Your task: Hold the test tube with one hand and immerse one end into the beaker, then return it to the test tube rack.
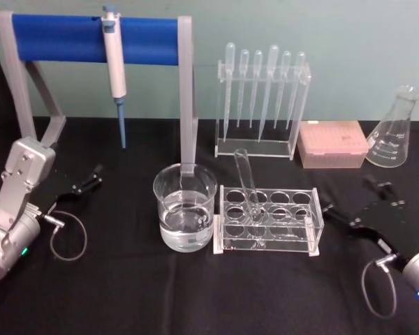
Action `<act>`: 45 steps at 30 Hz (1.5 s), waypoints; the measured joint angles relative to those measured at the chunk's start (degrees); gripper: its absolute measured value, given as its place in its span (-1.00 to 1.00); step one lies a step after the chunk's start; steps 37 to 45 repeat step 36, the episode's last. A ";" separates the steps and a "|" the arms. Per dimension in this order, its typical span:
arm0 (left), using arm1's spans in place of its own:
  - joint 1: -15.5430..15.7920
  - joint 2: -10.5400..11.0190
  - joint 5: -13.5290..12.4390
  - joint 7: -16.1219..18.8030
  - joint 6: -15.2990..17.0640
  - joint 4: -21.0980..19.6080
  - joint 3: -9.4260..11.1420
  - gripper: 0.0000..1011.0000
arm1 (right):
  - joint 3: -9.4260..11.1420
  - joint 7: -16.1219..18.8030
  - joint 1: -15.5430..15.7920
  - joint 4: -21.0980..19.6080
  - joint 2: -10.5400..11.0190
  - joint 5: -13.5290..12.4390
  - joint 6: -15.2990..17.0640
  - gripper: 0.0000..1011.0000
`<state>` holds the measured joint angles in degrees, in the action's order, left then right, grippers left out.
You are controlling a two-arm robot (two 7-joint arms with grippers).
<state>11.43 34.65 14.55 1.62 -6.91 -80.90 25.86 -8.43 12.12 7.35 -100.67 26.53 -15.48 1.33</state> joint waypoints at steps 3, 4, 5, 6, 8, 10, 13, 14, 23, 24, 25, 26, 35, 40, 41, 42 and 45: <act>0.00 0.00 0.00 0.00 0.00 0.00 0.00 0.98 | 1.48 -3.82 0.89 2.49 -2.25 2.72 -4.79 0.98; 0.00 0.00 0.00 0.00 0.00 0.00 0.00 0.98 | 1.56 -4.63 0.90 3.10 -2.77 3.55 -5.93 0.98; 0.00 0.00 0.00 0.00 0.00 0.00 0.00 0.98 | 1.62 -5.44 0.90 3.79 -3.25 4.32 -6.98 0.98; 0.00 0.00 0.00 0.00 0.00 0.00 0.00 0.98 | 1.71 -6.91 0.81 5.20 -4.31 5.78 -9.11 0.98; 0.00 0.00 0.00 0.00 0.00 0.00 0.00 0.98 | 1.77 -8.19 0.58 6.90 -5.34 6.96 -11.16 0.98; 0.00 0.00 0.00 0.00 0.00 0.00 0.00 0.98 | 1.87 -9.48 0.19 9.19 -6.70 8.21 -13.41 0.98; 0.00 0.00 0.00 0.00 0.00 0.00 0.00 0.98 | 1.93 -9.86 -0.17 10.77 -7.55 8.71 -14.49 0.98; 0.00 0.00 0.00 0.00 0.00 0.00 0.00 0.98 | 1.93 -9.84 -0.36 11.39 -7.93 8.88 -14.60 0.98; 0.00 0.00 0.00 0.00 0.00 0.00 0.00 0.98 | 1.87 -9.76 -0.55 11.65 -8.07 9.01 -14.58 0.98; 0.00 0.00 0.00 0.00 0.00 0.00 0.00 0.98 | 1.86 -9.76 -0.55 11.63 -8.06 9.00 -14.58 0.98; 0.00 0.00 0.00 0.00 0.00 0.00 0.00 0.98 | 1.86 -9.75 -0.55 11.60 -8.03 9.00 -14.58 0.98; 0.00 0.00 0.00 0.00 0.00 0.00 0.00 0.98 | 1.86 -9.74 -0.54 11.56 -8.01 8.98 -14.56 0.98; 0.00 0.00 0.00 0.00 0.00 0.00 0.00 0.98 | 1.80 -9.68 -0.49 11.41 -7.90 8.89 -14.50 0.98; 0.00 0.00 0.00 0.00 0.00 0.00 0.00 0.98 | 1.79 -9.68 -0.49 11.39 -7.90 8.87 -14.49 0.98; 0.00 0.00 0.00 0.00 0.00 0.00 0.00 0.98 | 1.79 -9.68 -0.49 11.39 -7.90 8.87 -14.49 0.98; 0.00 0.00 0.00 0.00 0.00 0.00 0.00 0.98 | 1.79 -9.68 -0.49 11.39 -7.90 8.87 -14.49 0.98; 0.00 0.00 0.00 0.00 0.00 0.00 0.00 0.98 | 1.79 -9.68 -0.49 11.39 -7.90 8.87 -14.49 0.98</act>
